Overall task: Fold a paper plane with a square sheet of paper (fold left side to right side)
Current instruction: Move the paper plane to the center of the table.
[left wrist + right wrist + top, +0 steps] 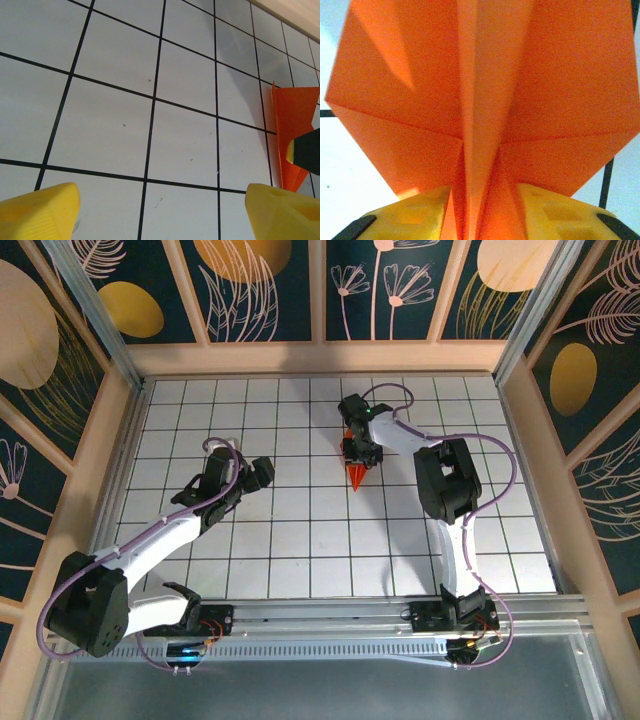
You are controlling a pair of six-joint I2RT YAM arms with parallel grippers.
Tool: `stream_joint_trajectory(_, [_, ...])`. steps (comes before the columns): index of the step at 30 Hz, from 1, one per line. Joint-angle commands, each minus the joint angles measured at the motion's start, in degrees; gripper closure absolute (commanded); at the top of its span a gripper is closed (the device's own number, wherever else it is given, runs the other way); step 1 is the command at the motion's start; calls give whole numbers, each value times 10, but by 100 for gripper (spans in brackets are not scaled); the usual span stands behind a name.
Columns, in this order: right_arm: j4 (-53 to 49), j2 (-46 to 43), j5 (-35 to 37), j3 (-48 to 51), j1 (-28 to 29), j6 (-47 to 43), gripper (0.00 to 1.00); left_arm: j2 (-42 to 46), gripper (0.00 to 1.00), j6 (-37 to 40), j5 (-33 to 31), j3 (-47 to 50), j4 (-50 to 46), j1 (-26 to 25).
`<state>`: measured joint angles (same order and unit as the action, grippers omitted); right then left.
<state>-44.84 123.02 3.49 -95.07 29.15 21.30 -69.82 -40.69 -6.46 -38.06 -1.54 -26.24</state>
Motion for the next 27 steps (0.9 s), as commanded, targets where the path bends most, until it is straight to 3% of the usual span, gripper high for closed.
stream_joint_trajectory(1, [-23, -25, 17, 8, 5, -5, 67, -7, 15, 9, 3, -14, -5, 4])
stream_joint_trajectory(8, [-25, -26, 16, 8, 5, -17, 78, -10, 15, 10, 3, -17, -6, 4])
stream_joint_trajectory(27, [-22, -24, 9, 12, 4, -40, 81, -13, 15, 11, 2, -19, -7, 4])
